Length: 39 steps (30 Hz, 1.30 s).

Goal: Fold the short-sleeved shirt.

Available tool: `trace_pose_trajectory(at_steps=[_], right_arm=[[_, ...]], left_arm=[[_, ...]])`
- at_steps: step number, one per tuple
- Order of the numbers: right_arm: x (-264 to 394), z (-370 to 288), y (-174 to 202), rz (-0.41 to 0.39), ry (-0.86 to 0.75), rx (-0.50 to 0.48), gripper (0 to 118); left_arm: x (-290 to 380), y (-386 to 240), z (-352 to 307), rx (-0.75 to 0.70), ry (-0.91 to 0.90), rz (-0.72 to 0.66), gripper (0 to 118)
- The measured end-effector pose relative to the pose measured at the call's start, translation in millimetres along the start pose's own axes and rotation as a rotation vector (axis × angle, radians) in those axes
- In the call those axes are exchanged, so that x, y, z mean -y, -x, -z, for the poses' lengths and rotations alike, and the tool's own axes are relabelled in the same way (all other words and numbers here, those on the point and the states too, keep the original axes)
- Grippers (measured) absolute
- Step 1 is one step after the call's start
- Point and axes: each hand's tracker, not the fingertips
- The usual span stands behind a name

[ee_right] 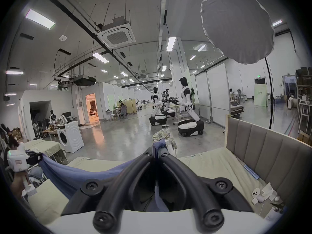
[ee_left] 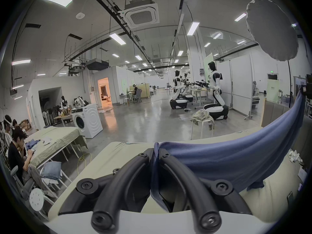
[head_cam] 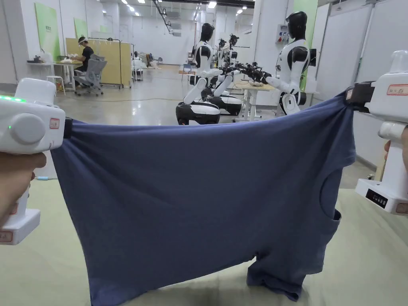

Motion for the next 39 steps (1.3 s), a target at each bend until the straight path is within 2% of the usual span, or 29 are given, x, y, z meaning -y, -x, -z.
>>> trace_pose_trajectory(at_steps=[5,9,14,19,22,25,26,27,28,29,30,31,32,34,35,36,37,38,39], right_arm=[[13.9,-49.1,-9.1,0.001,0.008,-0.008,2],[53.1,-108.3,-16.6,-0.022,0.06,-0.025,2],[150.4,-195.0,-27.9,-0.05,0.203,-0.041,2],[282.5,-258.3,-36.7,-0.088,0.445,-0.058,2],[355.8,-277.2,-42.2,-0.045,0.614,-0.036,2],[401.3,-284.6,-49.1,-0.01,0.682,0.003,2],[405.6,-284.4,-49.2,-0.016,0.692,-0.002,2],[407.5,-285.2,-49.4,-0.015,0.683,-0.001,3],[406.2,-288.9,-48.8,-0.012,0.675,0.0,22],[403.2,-289.8,-48.7,-0.011,0.658,0.003,47],[398.4,-290.9,-48.1,-0.011,0.648,0.003,81],[392.3,-293.2,-46.7,-0.012,0.63,-0.001,109],[383.6,-300.2,-41.9,-0.019,0.602,-0.008,114],[372.9,-311.6,-32.9,-0.037,0.541,-0.038,110],[369.6,-318.1,-28.1,-0.039,0.505,-0.044,104],[366.9,-328.1,-21.6,-0.045,0.477,-0.054,89],[367.8,-333.5,-16.1,-0.046,0.489,-0.051,46],[369.7,-338.6,-11.6,-0.042,0.491,-0.052,13],[372.3,-342.7,-9.1,-0.028,0.486,-0.061,2]], left_arm=[[17.3,-0.9,-47.2,0.039,0.004,0.004,7],[55.3,1.7,-99.4,0.078,0.041,0.016,7],[150.4,9.0,-177.0,0.154,0.137,0.052,7],[273.9,7.3,-225.8,0.167,0.364,0.128,7],[337.7,11.5,-232.9,0.165,0.512,0.06,7],[371.2,10.8,-239.1,0.148,0.584,0.016,7],[375.3,9.6,-240.3,0.152,0.579,0.017,9],[372.8,8.8,-243.0,0.158,0.574,0.015,22],[370.1,7.0,-244.9,0.158,0.566,0.023,52],[365.0,3.3,-246.5,0.147,0.522,0.02,76],[358.6,0.3,-249.1,0.133,0.493,0.013,90],[350.0,1.7,-255.8,0.136,0.464,0.001,92],[341.9,-1.8,-265.2,0.137,0.419,-0.003,92],[329.3,-10.0,-289.0,0.164,0.321,0.023,92],[327.4,-4.0,-300.2,0.168,0.303,0.034,92],[326.8,-6.1,-310.8,0.169,0.296,0.048,90],[329.0,-8.3,-319.2,0.148,0.3,0.052,80],[333.0,-8.9,-324.5,0.105,0.309,0.053,55],[338.9,-0.2,-329.0,0.088,0.323,0.043,17]])
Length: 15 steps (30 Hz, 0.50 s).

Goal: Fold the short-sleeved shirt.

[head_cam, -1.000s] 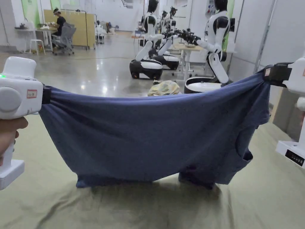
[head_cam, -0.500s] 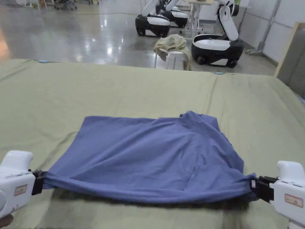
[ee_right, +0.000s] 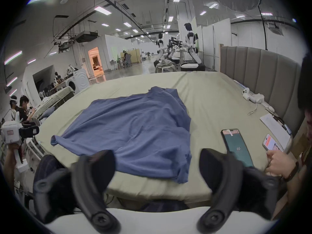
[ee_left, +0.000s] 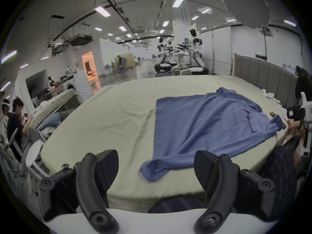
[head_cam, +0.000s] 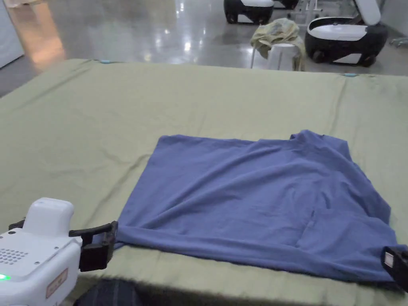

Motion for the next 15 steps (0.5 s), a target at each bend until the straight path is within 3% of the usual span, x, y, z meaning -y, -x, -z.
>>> trace_pose_trajectory(at_steps=[1,3,6,8,9,15], right_arm=[[5.7,-1.0,5.1,0.017,-0.003,-0.002,2],[15.2,2.2,10.9,0.028,0.011,0.018,2],[26.2,8.3,11.9,0.077,0.066,-0.028,2],[32.4,13.8,12.0,0.096,0.076,-0.019,2],[34.0,16.8,11.2,0.096,0.084,-0.018,2],[31.8,21.3,10.9,0.105,0.121,0.001,2]], left_arm=[[7.6,4.1,1.7,0.009,0.028,-0.007,4],[19.7,7.4,11.8,0.011,0.098,-0.016,4],[37.5,29.2,31.5,0.035,0.198,-0.013,8],[47.6,43.2,46.2,0.03,0.197,-0.021,62],[49.7,47.7,53.6,0.027,0.199,-0.019,81],[43.8,57.1,103.4,0.02,0.21,-0.011,85]])
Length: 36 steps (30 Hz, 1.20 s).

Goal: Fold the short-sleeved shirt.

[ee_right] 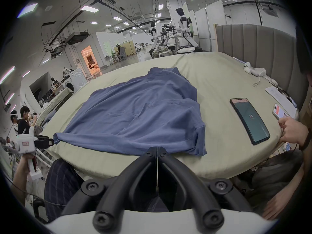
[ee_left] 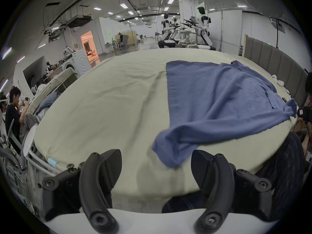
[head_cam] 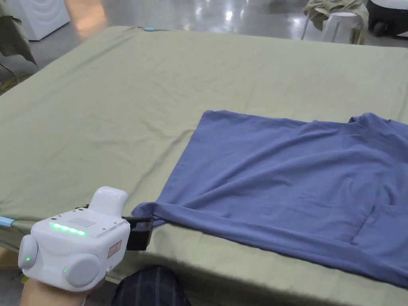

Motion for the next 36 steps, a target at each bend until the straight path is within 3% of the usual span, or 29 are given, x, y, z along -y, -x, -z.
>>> trace_pose_trajectory(at_steps=[3,5,6,7,8,9,10,11,12,14,15,17,22,31,36], right_arm=[[-5.9,0.2,-3.5,-0.009,0.02,0.035,2],[-9.4,2.5,-9.7,-0.011,0.04,0.063,2],[-11.3,4.2,-13.8,-0.022,0.049,0.092,3],[-12.7,6.8,-17.6,-0.044,0.055,0.124,17],[-13.4,10.3,-21.0,-0.067,0.054,0.148,39],[-14.2,14.1,-24.3,-0.083,0.063,0.165,67],[-12.9,21.3,-35.6,-0.083,0.078,0.168,101],[-13.9,26.7,-41.3,-0.08,0.094,0.157,112],[-14.8,32.3,-44.1,-0.081,0.124,0.147,114],[-16.0,43.2,-45.9,-0.096,0.146,0.144,111],[-16.6,44.9,-44.8,-0.103,0.135,0.144,102],[-20.3,50.0,-44.5,-0.105,0.107,0.133,2],[-26.3,50.9,-57.4,0.085,0.054,0.064,3],[-104.9,8.6,-42.3,0.003,-0.037,0.017,3],[-179.2,64.9,-37.9,-0.092,-0.022,0.06,3]], left_arm=[[-10.6,-3.6,21.4,-0.004,0.021,0.039,78],[-17.5,-19.8,14.5,0.016,0.016,0.085,6],[-18.8,-25.1,12.6,0.044,0.021,0.113,6],[-20.0,-26.7,12.0,0.135,0.037,0.117,6],[-20.7,-32.9,11.1,0.181,0.049,0.073,6],[-21.4,-39.0,8.4,0.067,0.021,0.098,6],[-21.8,-43.3,2.6,0.053,0.009,0.15,6],[-23.7,-45.7,-3.1,0.06,0.027,0.138,6],[-24.0,-46.1,-8.8,0.06,0.023,0.124,6],[-26.3,-39.0,-6.6,0.085,0.009,0.081,6],[-26.8,-38.5,-8.7,0.084,0.011,0.083,6],[-30.2,-37.5,-8.3,0.075,0.012,0.086,6],[-30.8,-37.4,-5.2,0.077,0.025,0.098,5],[-97.2,-28.5,-28.0,0.056,-0.071,0.102,5],[-174.4,-34.5,20.9,0.056,-0.064,0.143,5]])
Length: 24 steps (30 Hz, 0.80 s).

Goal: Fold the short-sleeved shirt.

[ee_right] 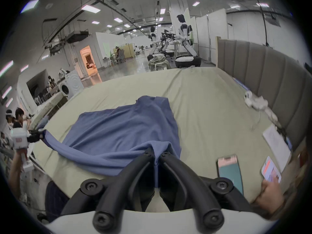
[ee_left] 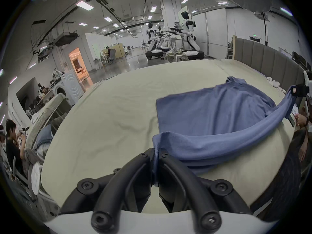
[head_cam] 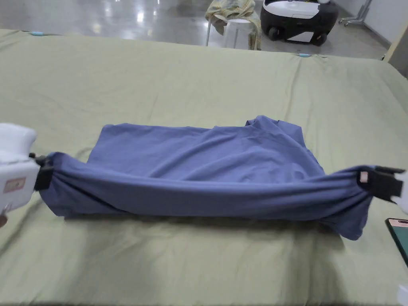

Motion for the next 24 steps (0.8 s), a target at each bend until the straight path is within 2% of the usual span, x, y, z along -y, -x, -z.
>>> trace_pose_trajectory(at_steps=[2,5,6,7,8,9,10,11,13,15,16,17,18,19,20,21,24], right_arm=[[-19.9,43.9,-1.3,0.009,0.049,0.026,3],[-27.4,101.2,-5.7,0.094,0.115,0.07,4],[-26.9,114.0,-8.6,0.128,0.134,0.084,11],[-21.9,124.5,-9.7,0.136,0.159,0.097,39],[-17.4,131.2,-9.6,0.126,0.166,0.096,71],[-13.7,132.5,-8.1,0.117,0.168,0.104,99],[-10.3,127.2,-7.2,0.1,0.162,0.128,108],[-7.3,121.8,-5.8,0.09,0.155,0.128,105],[0.6,95.1,-4.5,0.07,0.104,0.047,106],[12.1,49.4,5.4,0.021,-0.022,0.069,106],[21.4,26.8,12.1,-0.004,-0.082,0.06,102],[32.7,5.4,19.5,-0.025,-0.133,0.028,91],[44.1,-10.5,26.1,-0.028,-0.16,-0.003,65],[56.8,-26.6,33.8,-0.028,-0.186,-0.033,21],[70.3,-37.5,41.3,-0.015,-0.187,-0.062,5],[81.8,-45.4,48.3,-0.002,-0.177,-0.073,5],[110.3,-51.4,64.6,0.025,-0.155,-0.082,5]], left_arm=[[-20.2,0.7,42.8,0.005,0.047,-0.026,5],[-26.8,1.6,98.7,0.013,0.194,-0.145,5],[-24.8,2.6,112.3,0.012,0.233,-0.183,6],[-21.3,2.4,121.8,0.013,0.278,-0.195,18],[-17.6,0.8,124.7,0.003,0.281,-0.198,43],[-14.7,-5.9,117.7,-0.002,0.259,-0.182,71],[-10.3,-7.7,108.9,-0.022,0.223,-0.153,89],[-5.9,-10.4,99.0,-0.056,0.175,-0.143,89],[5.2,-13.3,65.9,-0.009,0.076,-0.111,89],[26.4,-19.0,13.0,-0.02,-0.08,-0.092,89],[41.3,-22.9,-13.7,-0.024,-0.142,-0.084,89],[52.3,-26.7,-28.4,-0.019,-0.166,-0.08,88],[64.7,-30.4,-43.8,-0.019,-0.174,-0.094,83],[79.6,-33.6,-57.3,-0.017,-0.162,-0.114,55],[93.7,-36.8,-68.8,-0.02,-0.157,-0.13,16],[100.1,-40.0,-64.9,-0.025,-0.143,-0.144,5],[121.6,-42.2,-63.8,0.0,-0.02,-0.164,5]])
